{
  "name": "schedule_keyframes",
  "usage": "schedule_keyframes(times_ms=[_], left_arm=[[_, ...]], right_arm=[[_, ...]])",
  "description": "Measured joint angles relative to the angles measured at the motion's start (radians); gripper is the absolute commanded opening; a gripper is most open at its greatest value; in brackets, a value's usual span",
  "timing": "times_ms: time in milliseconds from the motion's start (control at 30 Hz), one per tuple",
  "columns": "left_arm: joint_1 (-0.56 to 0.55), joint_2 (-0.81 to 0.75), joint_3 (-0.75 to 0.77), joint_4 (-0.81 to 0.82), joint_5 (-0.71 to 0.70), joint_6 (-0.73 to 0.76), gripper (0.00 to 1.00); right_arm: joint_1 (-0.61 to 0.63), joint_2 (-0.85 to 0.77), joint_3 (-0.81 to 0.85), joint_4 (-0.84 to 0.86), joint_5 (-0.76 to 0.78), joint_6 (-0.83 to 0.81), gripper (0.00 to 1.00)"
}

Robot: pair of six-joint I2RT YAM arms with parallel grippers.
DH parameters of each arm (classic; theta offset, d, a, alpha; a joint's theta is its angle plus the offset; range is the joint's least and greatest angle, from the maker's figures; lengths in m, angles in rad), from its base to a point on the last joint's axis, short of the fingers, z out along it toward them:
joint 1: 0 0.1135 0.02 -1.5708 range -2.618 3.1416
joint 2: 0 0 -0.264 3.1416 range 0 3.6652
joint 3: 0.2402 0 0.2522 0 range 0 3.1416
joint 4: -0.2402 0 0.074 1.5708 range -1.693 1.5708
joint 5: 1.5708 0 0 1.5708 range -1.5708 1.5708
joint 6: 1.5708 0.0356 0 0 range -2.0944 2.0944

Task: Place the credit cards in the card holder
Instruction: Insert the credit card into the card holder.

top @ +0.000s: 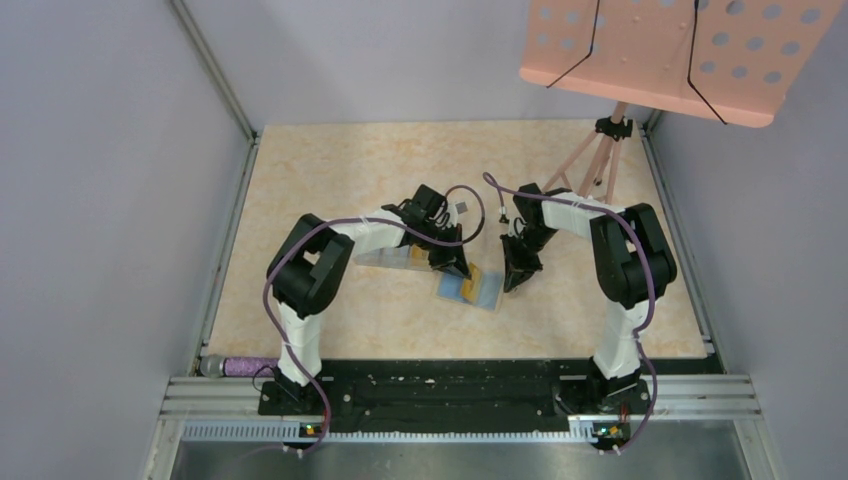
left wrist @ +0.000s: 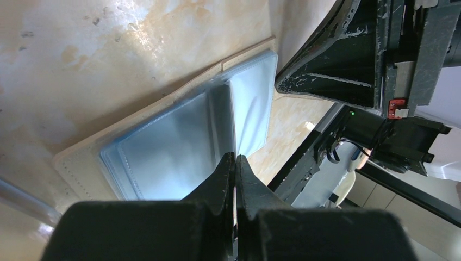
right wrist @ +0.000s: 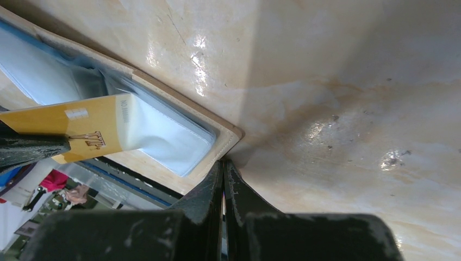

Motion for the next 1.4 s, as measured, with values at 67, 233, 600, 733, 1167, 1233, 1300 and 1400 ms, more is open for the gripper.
schedule_keyframes(times_ms=[67,233,600,733,1167,1233,1300,1400], left_arm=[[0.003,0.003,0.0,0.008,0.014,-0.001,0.0],[0.003,0.011,0.0,0.025,0.04,-0.007,0.0],[-0.004,0.019,0.004,-0.013,-0.011,0.005,0.29],[-0.01,0.019,0.023,-0.074,-0.064,0.028,0.32],[-0.045,0.023,0.159,-0.282,-0.194,0.132,0.38],[-0.05,0.035,0.173,-0.295,-0.193,0.136,0.37],[-0.055,0.053,0.182,-0.3,-0.193,0.137,0.38],[-0.064,0.078,0.188,-0.311,-0.193,0.137,0.38]], right_arm=[[0.0,0.0,0.0,0.0,0.0,0.0,0.0],[0.0,0.0,0.0,0.0,0.0,0.0,0.0],[0.0,0.0,0.0,0.0,0.0,0.0,0.0],[0.0,0.0,0.0,0.0,0.0,0.0,0.0],[0.0,0.0,0.0,0.0,-0.001,0.0,0.0],[0.0,0.0,0.0,0.0,-0.001,0.0,0.0],[0.0,0.0,0.0,0.0,-0.001,0.0,0.0],[0.0,0.0,0.0,0.0,-0.001,0.0,0.0]])
